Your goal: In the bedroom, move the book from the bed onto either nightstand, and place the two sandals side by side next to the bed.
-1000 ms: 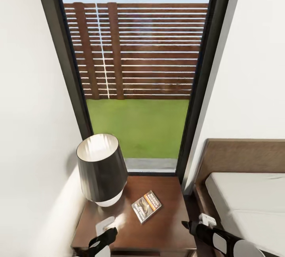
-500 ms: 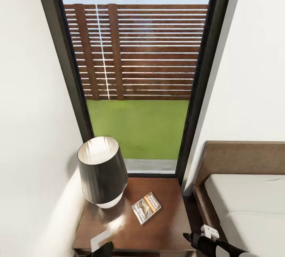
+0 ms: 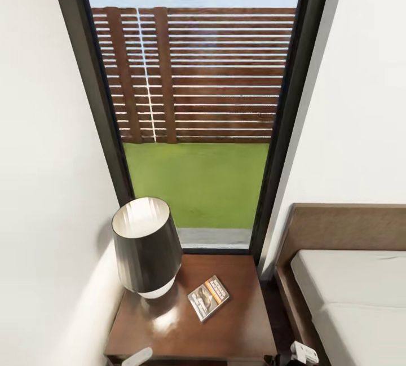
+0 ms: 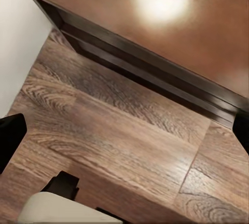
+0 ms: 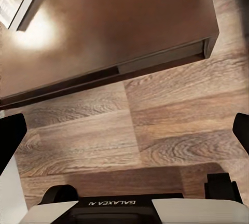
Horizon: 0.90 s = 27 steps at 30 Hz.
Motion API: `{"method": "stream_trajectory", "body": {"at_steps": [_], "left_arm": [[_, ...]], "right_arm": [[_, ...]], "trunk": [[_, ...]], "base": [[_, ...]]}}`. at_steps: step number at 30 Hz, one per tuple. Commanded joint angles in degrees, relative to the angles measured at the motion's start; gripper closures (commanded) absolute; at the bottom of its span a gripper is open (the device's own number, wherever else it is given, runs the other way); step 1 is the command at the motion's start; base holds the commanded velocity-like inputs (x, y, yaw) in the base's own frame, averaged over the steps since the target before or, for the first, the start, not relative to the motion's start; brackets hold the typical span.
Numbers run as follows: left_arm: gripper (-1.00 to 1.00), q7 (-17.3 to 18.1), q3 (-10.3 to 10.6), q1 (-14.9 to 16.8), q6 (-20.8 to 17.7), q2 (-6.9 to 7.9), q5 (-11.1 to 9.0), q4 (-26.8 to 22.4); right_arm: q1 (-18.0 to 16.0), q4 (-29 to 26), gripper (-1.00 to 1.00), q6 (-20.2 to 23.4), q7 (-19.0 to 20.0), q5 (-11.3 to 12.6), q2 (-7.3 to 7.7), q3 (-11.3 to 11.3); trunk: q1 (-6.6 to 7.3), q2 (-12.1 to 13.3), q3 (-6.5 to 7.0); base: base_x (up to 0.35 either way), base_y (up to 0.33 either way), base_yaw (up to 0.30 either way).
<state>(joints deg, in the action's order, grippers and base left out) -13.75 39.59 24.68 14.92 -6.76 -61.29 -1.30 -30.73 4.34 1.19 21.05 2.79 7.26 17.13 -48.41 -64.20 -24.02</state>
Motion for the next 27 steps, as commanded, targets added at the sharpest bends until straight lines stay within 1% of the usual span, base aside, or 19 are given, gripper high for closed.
{"method": "stream_trajectory", "body": {"at_steps": [1,5,9,11,16,27], "left_arm": [[-1.0,-0.32,0.49,-0.08,0.1,-0.01,-0.17,-0.03],[-1.0,-0.32,0.49,-0.32,0.08,-0.01,0.3,-0.02],[-1.0,-0.32,0.49,-2.18,0.03,-0.01,0.85,-0.05],[-1.0,-0.33,0.49,-2.49,0.02,-0.01,1.3,-0.08],[-1.0,-0.38,0.41,-2.68,0.02,-0.01,1.98,-0.1],[-1.0,-0.48,0.33,-2.73,-0.06,0.7,2.05,-0.02]], "right_arm": [[-0.06,0.15,-1.0,0.13,0.22,0.32,0.04,0.27],[-0.04,0.14,-1.0,0.13,0.22,0.38,0.05,0.27],[-0.04,0.14,-1.0,0.2,0.25,0.42,0.11,0.27],[-0.03,0.14,-1.0,0.21,0.28,0.45,0.15,0.29],[-0.03,0.14,-1.0,0.21,0.3,0.46,0.14,0.32],[-0.03,0.14,-1.0,0.21,0.3,0.42,0.11,0.32]], "trunk": [[0.23,0.38,0.13],[1.1,1.98,0.84],[1.98,3.59,1.56],[2.42,4.39,1.92],[2.42,4.39,1.92],[2.42,4.39,1.92]], "base": [[0.0,0.0,0.0],[0.0,0.0,0.0],[0.0,0.0,0.0],[0.0,0.0,0.0],[0.0,0.0,0.0],[0.0,0.0,0.0]]}}
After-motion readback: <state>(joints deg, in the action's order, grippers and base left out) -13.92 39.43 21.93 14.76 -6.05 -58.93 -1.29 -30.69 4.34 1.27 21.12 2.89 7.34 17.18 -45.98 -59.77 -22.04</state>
